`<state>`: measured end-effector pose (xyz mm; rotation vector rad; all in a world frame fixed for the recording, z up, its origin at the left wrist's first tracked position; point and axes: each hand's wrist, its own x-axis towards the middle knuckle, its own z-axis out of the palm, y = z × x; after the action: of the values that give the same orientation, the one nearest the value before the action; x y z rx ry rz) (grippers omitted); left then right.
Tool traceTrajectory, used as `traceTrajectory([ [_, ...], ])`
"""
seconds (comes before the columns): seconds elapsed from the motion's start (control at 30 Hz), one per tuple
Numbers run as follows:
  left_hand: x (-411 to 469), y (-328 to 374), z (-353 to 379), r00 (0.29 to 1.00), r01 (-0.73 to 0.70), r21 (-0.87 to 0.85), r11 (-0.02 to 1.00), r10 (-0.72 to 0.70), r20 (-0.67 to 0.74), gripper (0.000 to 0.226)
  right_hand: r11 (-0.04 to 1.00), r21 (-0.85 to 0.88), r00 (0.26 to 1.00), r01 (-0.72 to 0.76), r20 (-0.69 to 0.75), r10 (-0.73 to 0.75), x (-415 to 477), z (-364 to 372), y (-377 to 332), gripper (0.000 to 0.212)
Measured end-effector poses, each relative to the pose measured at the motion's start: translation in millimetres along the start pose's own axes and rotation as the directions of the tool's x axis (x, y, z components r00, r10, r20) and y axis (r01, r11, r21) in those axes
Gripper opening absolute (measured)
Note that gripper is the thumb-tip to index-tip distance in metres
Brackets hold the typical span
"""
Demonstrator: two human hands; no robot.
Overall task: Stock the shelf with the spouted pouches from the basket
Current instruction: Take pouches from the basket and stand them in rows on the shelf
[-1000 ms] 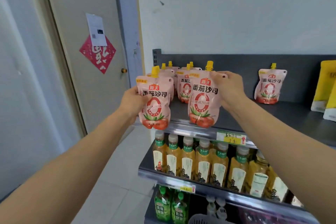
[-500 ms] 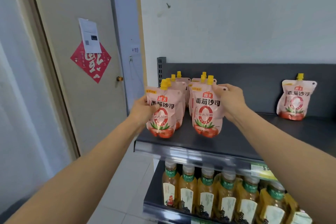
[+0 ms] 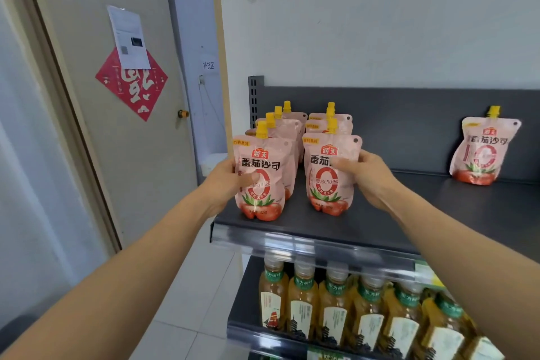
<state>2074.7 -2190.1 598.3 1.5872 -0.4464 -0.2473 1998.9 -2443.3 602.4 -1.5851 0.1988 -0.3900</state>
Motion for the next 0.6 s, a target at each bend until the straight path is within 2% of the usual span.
traceTrajectory([
  [0.13,-1.9,-8.5,-3.0,0.996,0.049,0.010,0.999,-0.050,0.078,0.031,0.986,-0.157,0.996,-0.053,0.067,0.064,-6.3,-3.3,16.2,0.037],
  [0.33,-2.7,-11.4,-2.6,0.997,0.059,0.000,0.998,-0.059,0.054,0.032,0.969,-0.245,0.999,-0.029,-0.022,0.025,0.9,-5.2,14.4,0.040],
  [0.47,-2.8,-11.4,-2.6,0.996,0.063,0.000,0.998,-0.063,0.057,0.032,0.974,-0.221,0.999,-0.043,-0.041,0.035,8.0,-4.5,15.1,0.041],
  [0.6,-2.6,-11.0,-2.6,0.997,0.063,0.001,0.998,-0.063,0.040,0.032,0.975,-0.211,0.998,-0.066,-0.009,0.066,11.4,-4.9,13.7,0.034],
])
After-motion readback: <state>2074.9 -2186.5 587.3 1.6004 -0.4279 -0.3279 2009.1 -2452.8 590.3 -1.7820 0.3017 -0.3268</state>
